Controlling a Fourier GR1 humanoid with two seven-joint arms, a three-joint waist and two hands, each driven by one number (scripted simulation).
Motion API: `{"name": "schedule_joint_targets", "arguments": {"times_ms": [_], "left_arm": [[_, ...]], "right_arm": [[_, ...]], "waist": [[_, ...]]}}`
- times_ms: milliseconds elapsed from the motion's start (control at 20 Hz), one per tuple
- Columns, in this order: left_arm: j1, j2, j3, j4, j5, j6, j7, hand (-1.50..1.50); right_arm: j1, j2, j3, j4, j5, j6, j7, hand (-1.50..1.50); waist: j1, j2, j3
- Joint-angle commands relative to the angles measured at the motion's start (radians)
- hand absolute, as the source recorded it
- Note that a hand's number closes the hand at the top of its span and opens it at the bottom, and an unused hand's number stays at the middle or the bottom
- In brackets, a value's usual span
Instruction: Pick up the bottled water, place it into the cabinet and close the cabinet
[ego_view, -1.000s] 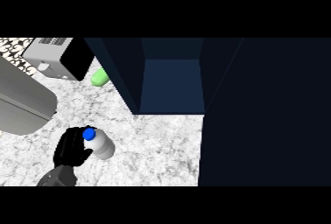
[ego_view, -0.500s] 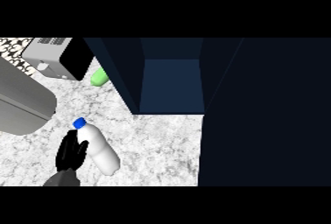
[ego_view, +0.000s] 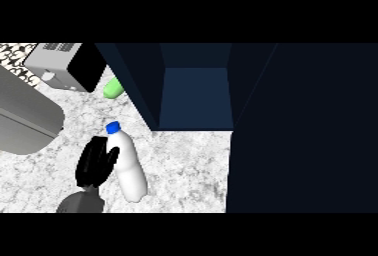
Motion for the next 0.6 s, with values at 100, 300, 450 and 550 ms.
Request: {"name": "schedule_joint_targets", "arguments": {"times_ms": [100, 300, 450, 550], "left_arm": [[-0.06, -0.011, -0.146, -0.106, 0.016, 0.182, 0.033, 1.5], [-0.07, -0.011, -0.293, -0.221, 0.006, 0.381, 0.043, 1.5], [-0.149, -0.011, -0.334, -0.221, -0.004, 0.476, 0.072, 1.5], [-0.283, -0.011, -0.314, -0.103, -0.01, 0.485, 0.078, 1.5]], "right_arm": [[-0.093, -0.001, -0.038, 0.072, -0.052, 0.006, 0.019, -1.5], [-0.026, -0.018, -0.014, 0.005, -0.042, -0.002, 0.018, -1.5], [0.0, -0.021, 0.004, 0.045, -0.016, 0.008, -0.047, -1.5], [0.003, -0.01, 0.046, -0.003, 0.015, -0.027, 0.006, -1.5]], "waist": [[-0.001, 0.002, 0.0], [-0.004, 0.0, 0.0], [-0.008, 0.001, 0.0], [-0.015, 0.003, -0.001]]}}
